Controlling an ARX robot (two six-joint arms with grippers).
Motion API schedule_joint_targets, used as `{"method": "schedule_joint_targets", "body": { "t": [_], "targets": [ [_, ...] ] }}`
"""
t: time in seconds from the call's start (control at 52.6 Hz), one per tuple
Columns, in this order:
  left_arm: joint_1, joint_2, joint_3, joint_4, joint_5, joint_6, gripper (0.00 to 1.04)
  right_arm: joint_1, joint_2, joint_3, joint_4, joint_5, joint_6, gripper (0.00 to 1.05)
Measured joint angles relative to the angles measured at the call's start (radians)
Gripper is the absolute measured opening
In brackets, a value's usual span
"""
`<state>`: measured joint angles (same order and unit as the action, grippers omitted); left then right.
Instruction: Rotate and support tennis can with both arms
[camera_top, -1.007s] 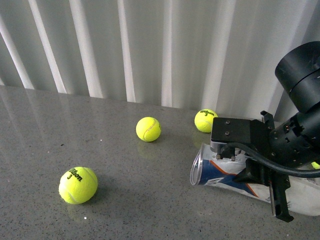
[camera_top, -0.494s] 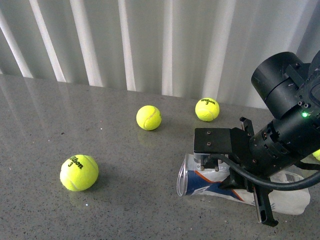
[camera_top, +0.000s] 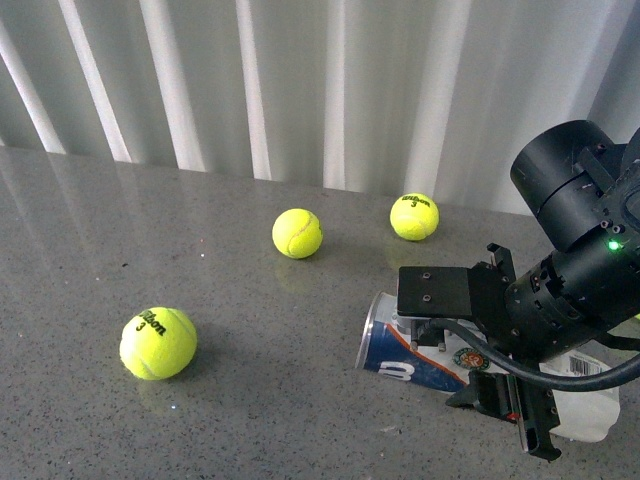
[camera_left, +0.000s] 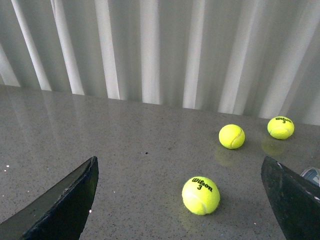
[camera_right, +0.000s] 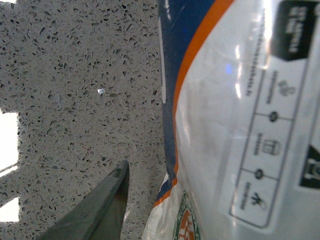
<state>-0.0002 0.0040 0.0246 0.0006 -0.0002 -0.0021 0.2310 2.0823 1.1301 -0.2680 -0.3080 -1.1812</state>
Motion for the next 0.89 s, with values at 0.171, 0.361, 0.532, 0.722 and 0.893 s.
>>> {"method": "schedule_joint_targets", "body": {
  "t": [0.171, 0.361, 0.532, 0.722, 0.893],
  "targets": [
    [0.000, 0.000, 0.000, 0.000, 0.000, 0.000, 0.98, -0.001, -0.005, 0.000, -0.008, -0.001, 0.000, 0.89],
    [0.000, 0.000, 0.000, 0.000, 0.000, 0.000, 0.98, -0.001, -0.046, -0.002, -0.030, -0.008, 0.003, 0.97],
    [0.000, 0.000, 0.000, 0.000, 0.000, 0.000, 0.98, -0.002, -0.100, -0.002, -0.053, -0.006, 0.001, 0.98],
    [0.000, 0.000, 0.000, 0.000, 0.000, 0.000, 0.98, -0.013, -0.150, -0.002, -0.089, -0.001, -0.002, 0.98],
    [0.000, 0.000, 0.000, 0.000, 0.000, 0.000, 0.98, -0.021, -0.185, -0.002, -0.107, -0.001, -0.009, 0.98]
  ]
}}
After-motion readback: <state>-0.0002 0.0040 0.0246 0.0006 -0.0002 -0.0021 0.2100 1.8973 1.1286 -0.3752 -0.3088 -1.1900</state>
